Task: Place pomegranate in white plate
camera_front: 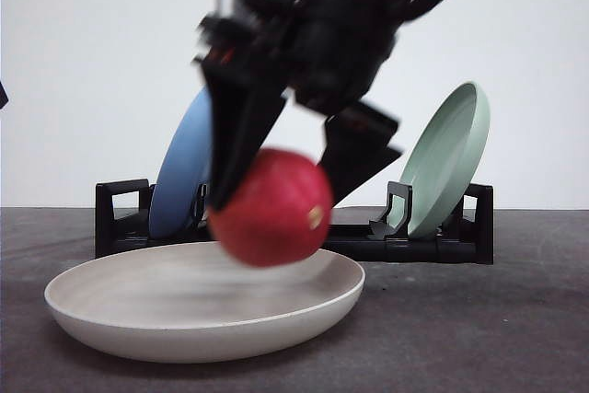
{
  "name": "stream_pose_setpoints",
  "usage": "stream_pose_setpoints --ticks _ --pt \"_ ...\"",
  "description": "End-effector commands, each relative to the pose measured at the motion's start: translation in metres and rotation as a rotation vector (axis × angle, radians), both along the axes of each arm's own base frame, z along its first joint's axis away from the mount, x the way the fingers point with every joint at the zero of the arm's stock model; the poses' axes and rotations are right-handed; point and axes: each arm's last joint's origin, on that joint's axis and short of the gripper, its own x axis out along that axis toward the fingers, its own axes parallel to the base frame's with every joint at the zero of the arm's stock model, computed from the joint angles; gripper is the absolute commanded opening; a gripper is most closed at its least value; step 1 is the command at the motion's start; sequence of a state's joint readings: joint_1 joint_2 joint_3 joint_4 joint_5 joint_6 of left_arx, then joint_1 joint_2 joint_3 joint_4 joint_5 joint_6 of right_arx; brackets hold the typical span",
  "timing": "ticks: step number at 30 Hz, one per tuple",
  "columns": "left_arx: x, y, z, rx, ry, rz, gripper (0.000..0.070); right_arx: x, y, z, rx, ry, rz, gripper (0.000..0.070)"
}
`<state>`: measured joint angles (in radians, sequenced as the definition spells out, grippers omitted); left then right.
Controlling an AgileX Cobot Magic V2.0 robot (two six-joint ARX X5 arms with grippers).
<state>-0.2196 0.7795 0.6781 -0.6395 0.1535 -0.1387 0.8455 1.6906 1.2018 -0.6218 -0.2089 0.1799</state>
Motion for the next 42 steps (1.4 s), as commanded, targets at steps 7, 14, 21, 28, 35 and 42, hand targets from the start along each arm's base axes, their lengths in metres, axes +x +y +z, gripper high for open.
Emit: stream_pose_setpoints --ticks 7,14,21,28,35,42 --pt "0.002 0.0 0.006 0.004 -0.029 -0.01 0.0314 0.007 0.024 -0.02 0.029 -0.031 0.037 0.0441" --pt "0.002 0.0 0.006 0.004 -0.029 -0.01 0.0314 0.01 0.027 -0.028 0.026 -0.029 0.035 0.0441" --pt "0.003 -0.001 0.007 0.0 -0.047 -0.01 0.0314 0.01 0.028 -0.029 0.025 -0.027 0.035 0.0441" --pt "0.003 -0.001 0.007 -0.001 -0.049 -0.01 0.0314 0.01 0.028 -0.031 0.02 -0.019 0.034 0.0585" --pt "0.003 -0.001 0.007 -0.001 -0.049 -0.01 0.0314 0.009 0.028 -0.023 0.041 -0.06 0.063 0.0604" --pt "0.003 -0.001 0.007 -0.006 -0.048 -0.005 0.0314 0.003 0.017 0.001 0.193 -0.239 0.059 0.0604"
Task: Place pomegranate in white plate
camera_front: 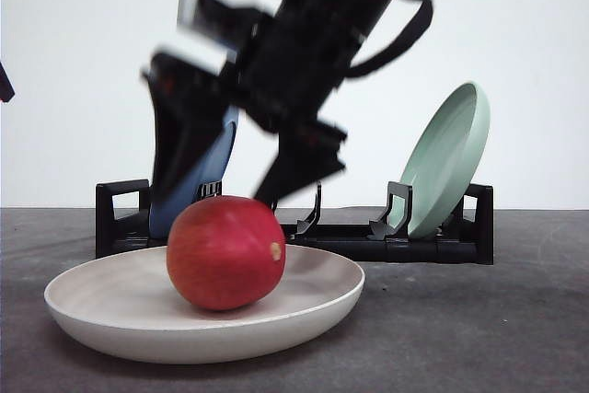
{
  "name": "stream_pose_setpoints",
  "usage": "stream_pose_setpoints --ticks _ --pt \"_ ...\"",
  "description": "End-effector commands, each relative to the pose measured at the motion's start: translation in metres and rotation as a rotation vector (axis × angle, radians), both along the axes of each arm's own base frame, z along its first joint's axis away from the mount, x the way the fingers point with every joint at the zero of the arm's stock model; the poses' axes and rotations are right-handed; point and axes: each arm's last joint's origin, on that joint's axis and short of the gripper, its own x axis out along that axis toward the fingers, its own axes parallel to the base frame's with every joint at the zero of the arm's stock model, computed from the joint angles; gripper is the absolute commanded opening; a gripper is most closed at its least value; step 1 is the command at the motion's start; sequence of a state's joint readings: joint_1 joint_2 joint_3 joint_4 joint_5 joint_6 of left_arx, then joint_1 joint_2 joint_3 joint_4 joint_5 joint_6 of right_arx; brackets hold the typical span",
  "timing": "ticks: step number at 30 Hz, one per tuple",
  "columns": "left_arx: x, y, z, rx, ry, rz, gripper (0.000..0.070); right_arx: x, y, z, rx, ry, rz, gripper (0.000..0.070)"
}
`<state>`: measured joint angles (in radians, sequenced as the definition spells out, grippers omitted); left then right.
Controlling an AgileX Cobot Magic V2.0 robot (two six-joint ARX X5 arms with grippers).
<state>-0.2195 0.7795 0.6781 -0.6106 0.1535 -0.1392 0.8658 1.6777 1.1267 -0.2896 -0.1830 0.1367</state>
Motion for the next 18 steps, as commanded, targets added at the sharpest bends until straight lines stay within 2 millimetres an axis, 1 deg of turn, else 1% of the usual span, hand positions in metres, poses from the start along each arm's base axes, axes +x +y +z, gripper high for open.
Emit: stream_pose_setpoints --ticks 1,4,8,12,18 --pt "0.001 0.0 0.005 -0.002 -0.018 -0.003 0.0314 -0.003 -0.001 0.004 0.034 -0.041 0.014 0.0603" --pt "0.001 0.0 0.005 -0.008 -0.015 0.002 0.0314 -0.008 -0.015 0.009 0.093 -0.093 -0.001 0.0602" --pt "0.001 0.0 0.005 -0.008 -0.015 0.003 0.0314 -0.018 -0.038 0.012 0.154 -0.148 -0.025 0.0601" --pt "0.001 0.0 0.005 -0.008 -0.015 0.003 0.0314 -0.03 -0.068 0.009 0.165 -0.156 -0.073 0.0598" --pt "0.001 0.0 0.005 -0.008 -0.014 0.002 0.0314 -0.043 -0.118 0.002 0.203 -0.136 -0.194 0.0596"
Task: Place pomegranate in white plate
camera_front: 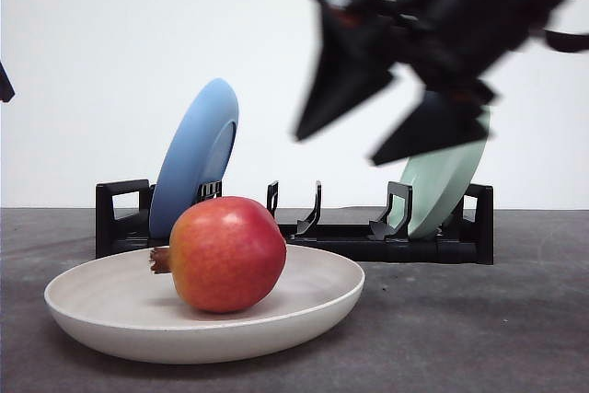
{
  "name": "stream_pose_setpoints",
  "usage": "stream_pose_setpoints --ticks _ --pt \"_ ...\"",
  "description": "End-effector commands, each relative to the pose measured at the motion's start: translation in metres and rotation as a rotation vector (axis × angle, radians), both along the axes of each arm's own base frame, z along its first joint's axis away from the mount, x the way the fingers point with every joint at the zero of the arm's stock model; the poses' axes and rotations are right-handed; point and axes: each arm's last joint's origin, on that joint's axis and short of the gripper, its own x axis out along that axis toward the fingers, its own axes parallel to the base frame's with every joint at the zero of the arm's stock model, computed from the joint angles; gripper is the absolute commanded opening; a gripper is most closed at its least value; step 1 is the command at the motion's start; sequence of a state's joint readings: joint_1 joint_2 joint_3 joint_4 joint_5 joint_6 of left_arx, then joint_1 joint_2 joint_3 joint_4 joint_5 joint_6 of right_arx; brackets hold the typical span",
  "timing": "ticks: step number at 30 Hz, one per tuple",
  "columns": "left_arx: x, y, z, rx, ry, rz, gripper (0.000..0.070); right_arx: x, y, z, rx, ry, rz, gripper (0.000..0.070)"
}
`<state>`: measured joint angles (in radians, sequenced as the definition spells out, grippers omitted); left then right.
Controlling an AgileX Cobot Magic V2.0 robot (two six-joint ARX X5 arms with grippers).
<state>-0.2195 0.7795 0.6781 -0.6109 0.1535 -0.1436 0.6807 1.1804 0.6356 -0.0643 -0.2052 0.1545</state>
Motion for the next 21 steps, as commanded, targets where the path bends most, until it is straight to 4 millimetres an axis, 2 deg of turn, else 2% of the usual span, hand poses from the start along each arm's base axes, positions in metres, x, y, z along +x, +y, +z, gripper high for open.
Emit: stream_pose_setpoints --ticks 1,7,12,17,21 --pt "0.001 0.0 0.005 -0.005 -0.016 0.0 0.0314 -0.002 -0.01 0.001 0.034 0.012 -0.032 0.0596" --pt "0.001 0.0 0.005 -0.005 -0.016 0.0 0.0314 -0.009 -0.06 -0.002 0.025 0.035 -0.199 0.0596" --pt "0.001 0.0 0.005 -0.005 -0.016 0.0 0.0314 -0.008 -0.091 0.006 0.033 0.007 -0.349 0.0595" --pt "0.001 0.0 0.005 -0.005 -0.016 0.0 0.0314 -0.005 -0.11 0.009 0.04 -0.012 -0.451 0.0595" --pt "0.001 0.0 0.005 -0.008 -0.016 0.002 0.0314 -0.004 -0.113 0.009 0.04 -0.012 -0.468 0.0596"
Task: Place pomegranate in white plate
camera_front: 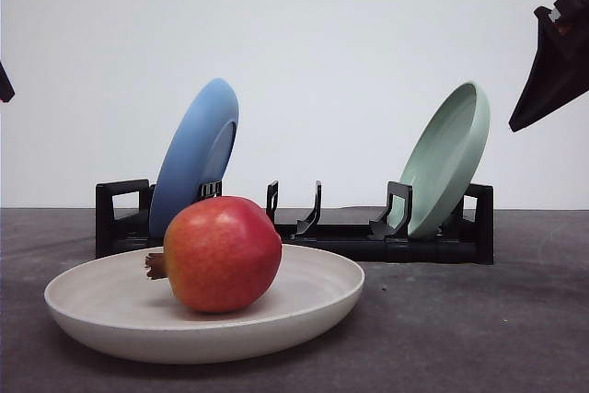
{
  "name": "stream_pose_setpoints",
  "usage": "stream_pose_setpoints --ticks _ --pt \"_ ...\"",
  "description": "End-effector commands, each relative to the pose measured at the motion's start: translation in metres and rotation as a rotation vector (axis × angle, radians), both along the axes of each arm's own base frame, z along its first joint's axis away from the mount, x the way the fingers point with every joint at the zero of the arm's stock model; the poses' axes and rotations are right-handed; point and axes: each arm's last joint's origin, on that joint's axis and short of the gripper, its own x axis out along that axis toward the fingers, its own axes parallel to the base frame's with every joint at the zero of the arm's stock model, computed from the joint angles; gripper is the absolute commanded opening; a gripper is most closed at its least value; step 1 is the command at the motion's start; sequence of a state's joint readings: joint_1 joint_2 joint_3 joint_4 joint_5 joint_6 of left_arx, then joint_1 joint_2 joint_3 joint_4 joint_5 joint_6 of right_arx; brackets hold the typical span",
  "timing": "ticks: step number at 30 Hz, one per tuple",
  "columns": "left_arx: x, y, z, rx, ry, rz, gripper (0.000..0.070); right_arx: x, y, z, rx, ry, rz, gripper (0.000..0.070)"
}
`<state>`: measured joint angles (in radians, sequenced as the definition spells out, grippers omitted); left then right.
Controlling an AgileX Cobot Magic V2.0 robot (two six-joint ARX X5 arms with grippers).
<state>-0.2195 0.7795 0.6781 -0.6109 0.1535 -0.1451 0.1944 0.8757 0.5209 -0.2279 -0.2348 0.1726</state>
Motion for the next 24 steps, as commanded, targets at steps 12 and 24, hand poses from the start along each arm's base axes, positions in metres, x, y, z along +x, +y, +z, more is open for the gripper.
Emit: stream_pose_setpoints --ticks 12,24 --pt "0.0012 -0.0004 0.0056 -0.011 -0.016 0.004 0.0006 0.0002 0.0006 -0.0003 -0.005 0.01 0.005 0.0017" --pt "0.0013 -0.0004 0.0056 -0.011 -0.016 0.004 0.0006 0.0021 0.0009 0.0027 0.002 -0.026 0.005 0.0017"
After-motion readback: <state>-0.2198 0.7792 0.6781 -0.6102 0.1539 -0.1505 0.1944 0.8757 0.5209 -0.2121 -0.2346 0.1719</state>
